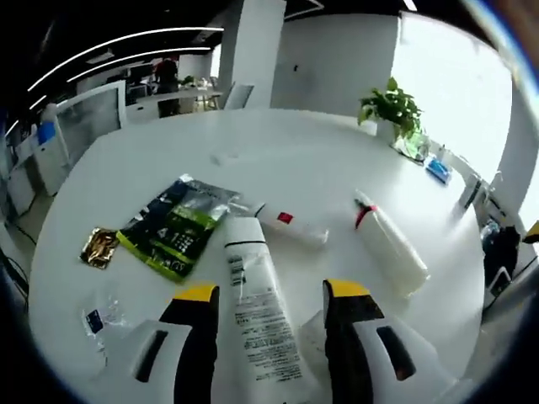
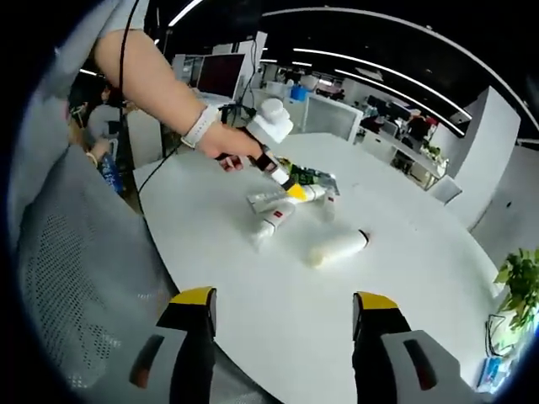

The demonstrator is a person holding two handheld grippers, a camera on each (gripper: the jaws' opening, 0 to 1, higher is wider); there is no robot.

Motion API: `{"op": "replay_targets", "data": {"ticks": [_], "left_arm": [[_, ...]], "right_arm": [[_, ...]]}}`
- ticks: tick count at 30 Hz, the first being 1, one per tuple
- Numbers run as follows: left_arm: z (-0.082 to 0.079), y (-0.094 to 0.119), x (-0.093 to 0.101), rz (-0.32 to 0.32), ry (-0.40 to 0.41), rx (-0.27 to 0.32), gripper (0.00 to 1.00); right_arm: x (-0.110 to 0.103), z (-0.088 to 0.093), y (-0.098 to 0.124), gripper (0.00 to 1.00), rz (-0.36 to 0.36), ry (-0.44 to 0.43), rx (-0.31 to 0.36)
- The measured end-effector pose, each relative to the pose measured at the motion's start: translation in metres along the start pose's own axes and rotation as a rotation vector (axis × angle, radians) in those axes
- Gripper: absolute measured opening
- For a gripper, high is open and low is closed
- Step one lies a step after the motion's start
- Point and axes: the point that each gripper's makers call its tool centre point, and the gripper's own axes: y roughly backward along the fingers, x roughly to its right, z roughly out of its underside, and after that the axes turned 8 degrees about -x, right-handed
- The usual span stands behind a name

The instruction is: Arrange the skincare products in the storage area until every visible bottle or jar stands upright without overlapping.

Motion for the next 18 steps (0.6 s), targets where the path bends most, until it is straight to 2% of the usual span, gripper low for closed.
{"op": "replay_targets", "data": {"ticks": [4, 9, 14, 15, 18], "left_arm": [[-0.003, -0.004, -0.004, -0.020, -0.030, -0.005, 0.47], [0.000, -0.015, -0.009, -0.039, -0.049, -0.039, 0.49], [0.014, -0.026, -0.011, -0.071, -0.108, -0.108, 0.55], [0.013, -0.027, -0.013, -0.072, -0.092, -0.103, 0.54], [0.023, -0.030, -0.015, -0.085, -0.092, -0.135, 0.50]], "right_arm": [[0.000, 0.000, 0.000, 0.63, -0.003, -0.003, 0.004], [0.000, 0.000, 0.000, 0.62, -0.005, -0.004, 0.002], [0.001, -0.001, 0.000, 0.62, 0.002, -0.004, 0.003], [0.002, -0.001, 0.000, 0.62, 0.004, -0.006, 0.002], [0.003, 0.000, 0.001, 0.62, 0.009, -0.009, 0.003]]}}
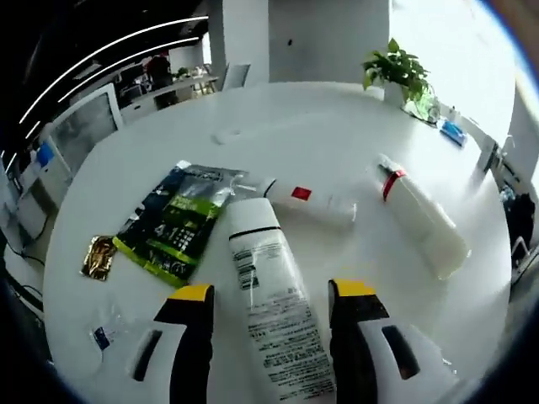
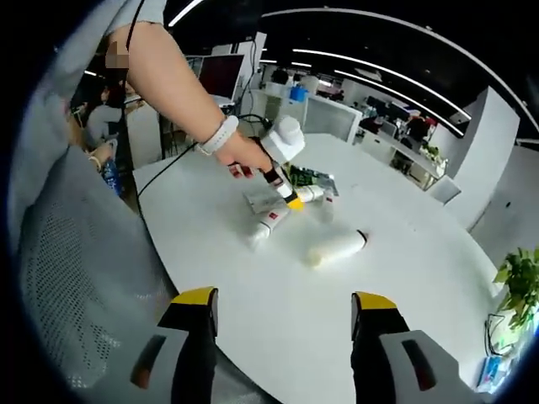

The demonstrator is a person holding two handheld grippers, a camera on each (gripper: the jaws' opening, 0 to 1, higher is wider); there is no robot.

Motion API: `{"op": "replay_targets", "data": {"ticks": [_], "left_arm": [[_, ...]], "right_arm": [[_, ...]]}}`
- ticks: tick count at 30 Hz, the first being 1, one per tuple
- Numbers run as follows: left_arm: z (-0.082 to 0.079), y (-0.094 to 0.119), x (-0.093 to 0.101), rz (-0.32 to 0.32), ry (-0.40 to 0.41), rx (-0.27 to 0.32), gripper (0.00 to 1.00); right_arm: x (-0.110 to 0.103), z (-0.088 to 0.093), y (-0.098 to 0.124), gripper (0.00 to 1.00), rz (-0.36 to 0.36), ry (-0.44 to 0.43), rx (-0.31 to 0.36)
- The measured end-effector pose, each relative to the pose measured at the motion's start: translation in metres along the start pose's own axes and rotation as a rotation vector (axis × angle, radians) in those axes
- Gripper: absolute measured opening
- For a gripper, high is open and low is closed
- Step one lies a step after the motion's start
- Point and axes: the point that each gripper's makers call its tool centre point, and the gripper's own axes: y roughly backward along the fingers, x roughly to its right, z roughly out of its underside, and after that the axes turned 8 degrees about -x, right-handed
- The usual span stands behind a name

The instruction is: Arrange the skincare products in the storage area until every visible bottle or jar stands upright without overlapping.

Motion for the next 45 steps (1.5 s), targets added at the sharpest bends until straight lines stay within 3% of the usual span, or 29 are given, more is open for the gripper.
{"op": "replay_targets", "data": {"ticks": [1, 2, 5, 10, 12, 16, 25, 29, 30, 34, 38, 45], "left_arm": [[0.007, 0.001, -0.002, -0.005, -0.012, -0.029, 0.49], [0.001, -0.003, -0.002, -0.006, 0.032, 0.007, 0.49], [-0.003, -0.006, 0.000, 0.000, 0.007, 0.026, 0.42], [-0.008, -0.014, -0.005, -0.004, 0.026, 0.017, 0.34], [-0.007, -0.008, -0.009, -0.021, 0.079, 0.020, 0.33], [-0.004, 0.006, 0.000, -0.018, 0.074, 0.028, 0.30], [-0.004, 0.005, -0.005, 0.062, 0.163, -0.006, 0.23], [-0.009, 0.009, -0.009, 0.107, 0.207, 0.015, 0.22], [-0.013, 0.010, -0.006, 0.143, 0.220, 0.030, 0.23], [-0.023, 0.025, -0.006, 0.170, 0.267, 0.072, 0.22], [-0.034, 0.048, -0.011, 0.218, 0.385, 0.129, 0.22], [-0.028, 0.090, -0.006, 0.207, 0.360, 0.152, 0.23]], "right_arm": [[0.000, 0.000, 0.000, 0.62, -0.001, -0.002, 0.001], [-0.001, 0.000, 0.000, 0.62, -0.005, -0.001, 0.003], [-0.003, 0.000, -0.001, 0.61, -0.016, 0.003, -0.001], [-0.004, 0.002, 0.000, 0.60, -0.021, 0.007, -0.002], [-0.002, 0.004, 0.000, 0.60, -0.018, 0.003, -0.006], [-0.002, 0.004, 0.001, 0.59, -0.020, 0.000, -0.006], [-0.005, 0.002, 0.001, 0.59, -0.030, 0.009, -0.003], [-0.005, 0.001, 0.001, 0.58, -0.034, 0.008, 0.001], [-0.005, 0.000, 0.001, 0.59, -0.034, 0.008, 0.003], [-0.005, -0.001, 0.001, 0.59, -0.037, 0.007, 0.012], [-0.005, -0.005, 0.004, 0.59, -0.035, 0.013, 0.030], [-0.007, -0.011, 0.008, 0.59, -0.033, 0.027, 0.063]]}}
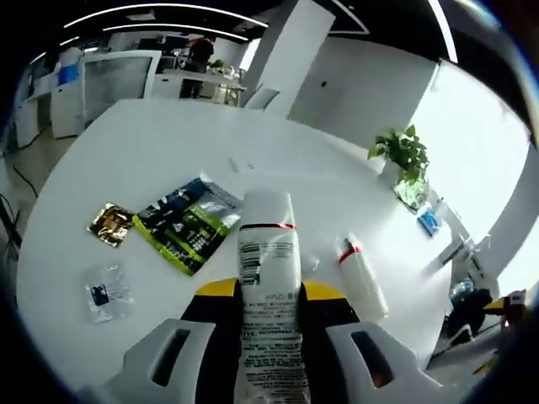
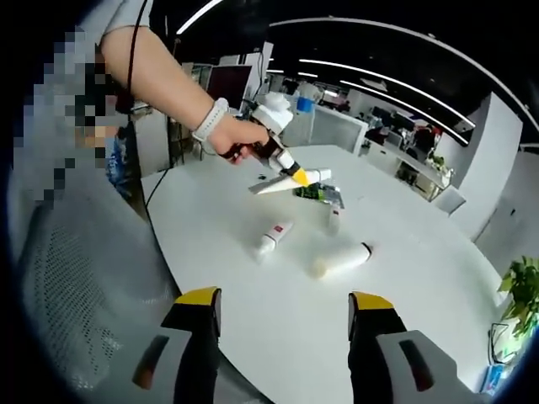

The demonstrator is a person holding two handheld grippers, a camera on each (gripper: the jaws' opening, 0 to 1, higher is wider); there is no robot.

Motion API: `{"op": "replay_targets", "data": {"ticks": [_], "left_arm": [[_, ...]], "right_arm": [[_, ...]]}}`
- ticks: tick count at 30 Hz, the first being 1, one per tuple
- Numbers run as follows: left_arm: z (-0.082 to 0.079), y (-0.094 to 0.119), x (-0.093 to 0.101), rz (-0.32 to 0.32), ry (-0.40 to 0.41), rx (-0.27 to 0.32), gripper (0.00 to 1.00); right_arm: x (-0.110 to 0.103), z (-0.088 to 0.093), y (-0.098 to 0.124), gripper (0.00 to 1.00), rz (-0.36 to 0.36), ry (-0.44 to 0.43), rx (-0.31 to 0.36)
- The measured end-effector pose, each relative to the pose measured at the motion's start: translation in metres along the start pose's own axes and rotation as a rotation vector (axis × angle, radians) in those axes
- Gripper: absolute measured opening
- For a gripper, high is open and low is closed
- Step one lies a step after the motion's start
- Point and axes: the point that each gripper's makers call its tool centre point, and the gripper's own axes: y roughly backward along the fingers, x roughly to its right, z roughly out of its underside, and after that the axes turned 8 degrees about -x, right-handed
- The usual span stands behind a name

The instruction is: Arrange the skincare products in the storage area until every visible bottle or jar stands upright without overlapping.

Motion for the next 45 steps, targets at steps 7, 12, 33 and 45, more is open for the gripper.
{"op": "replay_targets", "data": {"ticks": [7, 12, 33, 45], "left_arm": [[0.014, 0.035, 0.033, 0.057, -0.050, 0.009, 0.23], [0.022, 0.062, 0.065, 0.139, 0.050, 0.040, 0.24], [0.043, 0.131, 0.113, 0.341, 0.553, 0.208, 0.25], [0.037, 0.145, 0.131, 0.510, 0.857, 0.324, 0.25]], "right_arm": [[-0.004, -0.005, 0.003, 0.58, 0.000, 0.035, 0.022], [-0.007, -0.008, 0.005, 0.58, -0.003, 0.062, 0.039], [-0.021, -0.031, 0.018, 0.63, -0.029, 0.110, 0.152], [-0.016, -0.108, 0.048, 0.67, -0.053, 0.045, 0.367]]}}
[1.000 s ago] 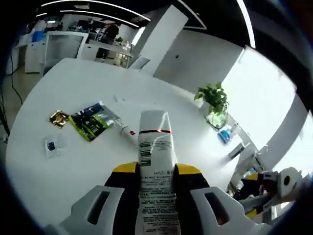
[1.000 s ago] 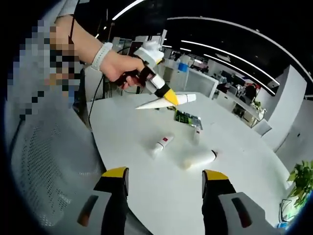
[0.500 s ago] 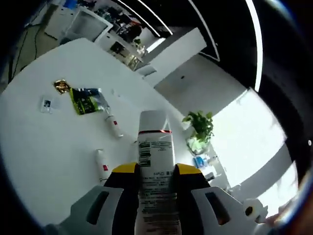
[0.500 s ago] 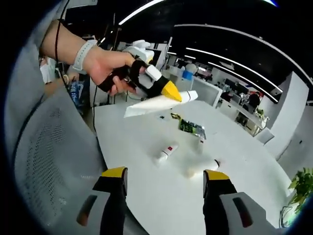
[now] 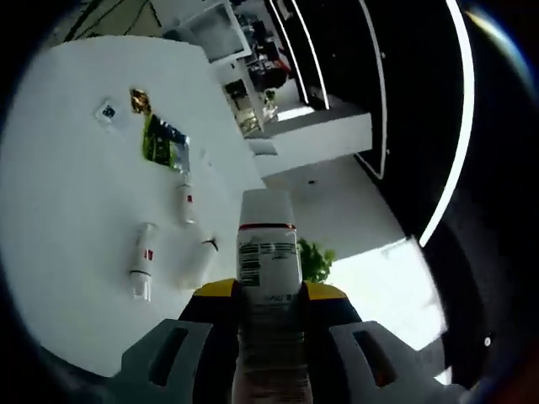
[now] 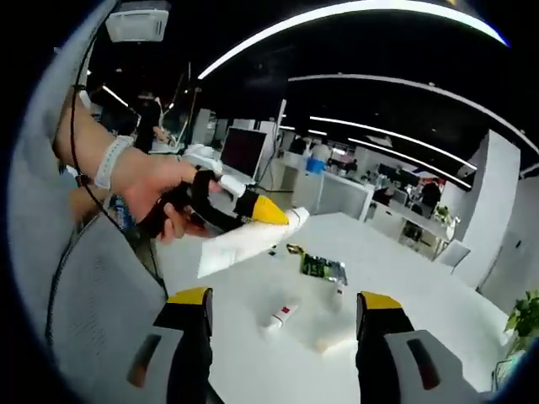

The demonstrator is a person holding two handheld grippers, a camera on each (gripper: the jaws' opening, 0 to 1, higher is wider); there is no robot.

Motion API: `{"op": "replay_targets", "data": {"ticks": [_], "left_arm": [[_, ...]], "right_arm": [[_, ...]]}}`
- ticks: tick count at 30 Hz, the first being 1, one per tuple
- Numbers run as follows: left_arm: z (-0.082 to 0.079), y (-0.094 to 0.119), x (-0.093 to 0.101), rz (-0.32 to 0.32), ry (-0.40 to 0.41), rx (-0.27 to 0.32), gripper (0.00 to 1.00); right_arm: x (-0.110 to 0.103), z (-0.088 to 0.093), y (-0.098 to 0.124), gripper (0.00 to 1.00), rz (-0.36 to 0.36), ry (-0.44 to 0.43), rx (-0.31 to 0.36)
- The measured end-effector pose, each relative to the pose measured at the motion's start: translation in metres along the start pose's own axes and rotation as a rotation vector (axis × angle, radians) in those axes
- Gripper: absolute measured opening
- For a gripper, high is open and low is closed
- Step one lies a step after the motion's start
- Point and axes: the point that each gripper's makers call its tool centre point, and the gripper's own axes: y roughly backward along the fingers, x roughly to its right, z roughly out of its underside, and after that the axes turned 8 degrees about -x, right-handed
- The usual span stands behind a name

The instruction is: Arrange the skincare products in the storage area until every visible bottle or jar stands upright without overlapping.

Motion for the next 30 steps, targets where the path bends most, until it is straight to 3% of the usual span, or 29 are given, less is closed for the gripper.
{"op": "replay_targets", "data": {"ticks": [3, 10, 15, 22, 28, 30], "left_arm": [[0.002, -0.001, 0.001, 0.027, 0.045, 0.015, 0.25], [0.002, -0.001, 0.003, 0.110, 0.223, 0.093, 0.25], [0.003, 0.000, 0.018, 0.212, 0.378, 0.164, 0.25], [0.001, 0.005, 0.032, 0.265, 0.415, 0.256, 0.25], [0.008, 0.006, 0.036, 0.294, 0.441, 0.305, 0.25], [0.013, 0.004, 0.035, 0.291, 0.458, 0.292, 0.25]], "right_arm": [[-0.014, -0.017, -0.006, 0.68, -0.044, -0.019, 0.042], [-0.044, -0.021, -0.017, 0.66, -0.131, -0.085, 0.051], [-0.050, -0.023, -0.025, 0.59, -0.150, -0.144, 0.043], [-0.044, -0.031, -0.032, 0.45, -0.116, -0.156, 0.043], [-0.032, -0.026, -0.041, 0.33, -0.049, -0.137, 0.007], [-0.017, -0.024, -0.038, 0.24, 0.033, -0.101, -0.009]]}}
